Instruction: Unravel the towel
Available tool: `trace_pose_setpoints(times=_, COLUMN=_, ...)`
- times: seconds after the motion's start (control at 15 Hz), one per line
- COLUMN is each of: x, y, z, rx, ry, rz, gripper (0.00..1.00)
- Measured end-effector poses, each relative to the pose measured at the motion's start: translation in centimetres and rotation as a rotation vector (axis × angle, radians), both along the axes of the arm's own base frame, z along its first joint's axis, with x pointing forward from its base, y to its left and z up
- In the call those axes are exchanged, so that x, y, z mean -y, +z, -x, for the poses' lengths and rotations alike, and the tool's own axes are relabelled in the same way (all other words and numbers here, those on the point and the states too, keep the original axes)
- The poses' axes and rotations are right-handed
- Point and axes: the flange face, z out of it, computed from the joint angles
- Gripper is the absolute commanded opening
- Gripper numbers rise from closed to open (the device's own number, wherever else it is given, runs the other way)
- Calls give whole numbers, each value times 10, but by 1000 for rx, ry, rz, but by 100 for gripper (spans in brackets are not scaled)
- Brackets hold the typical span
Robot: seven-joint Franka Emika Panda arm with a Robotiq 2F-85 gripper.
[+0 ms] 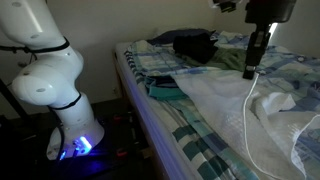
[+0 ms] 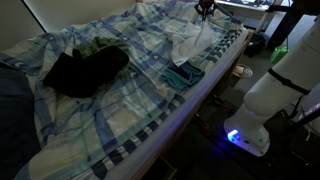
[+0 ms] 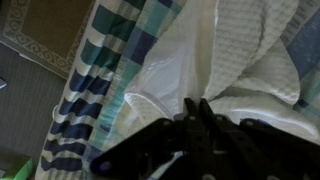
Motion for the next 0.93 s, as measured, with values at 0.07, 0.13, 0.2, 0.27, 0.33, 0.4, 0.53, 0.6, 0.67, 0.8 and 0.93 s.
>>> trace_pose_setpoints(times=0.07, x=0, y=1, z=6, rx=-11, ry=-1, rz=1, gripper=2)
trace_pose_setpoints(times=0.13, x=0, y=2, z=13, rx=-25, ry=-2, rz=2, gripper=2)
trace_pose_setpoints(times=0.2, x=-1, y=2, z=19, rx=-39, ry=-2, rz=2, gripper=2)
trace_pose_setpoints(times=0.27, x=-2, y=3, z=25, rx=-49, ry=0, rz=4, gripper=2)
trace_pose_setpoints(times=0.33, x=-3, y=3, z=30, rx=-55, ry=2, rz=3, gripper=2)
trace_pose_setpoints(times=0.4, x=-5, y=4, z=34, rx=-55, ry=9, rz=0, gripper=7)
trace_pose_setpoints(times=0.53, x=-10, y=4, z=38, rx=-50, ry=31, rz=-16, gripper=7)
trace_pose_setpoints(times=0.6, x=-12, y=4, z=39, rx=-49, ry=35, rz=-18, gripper=7)
trace_pose_setpoints(times=0.67, x=-13, y=4, z=39, rx=-49, ry=38, rz=-19, gripper=7)
trace_pose_setpoints(times=0.8, x=-14, y=3, z=39, rx=-50, ry=40, rz=-19, gripper=7)
trace_pose_setpoints(times=0.93, x=-14, y=3, z=39, rx=-50, ry=40, rz=-19, gripper=2)
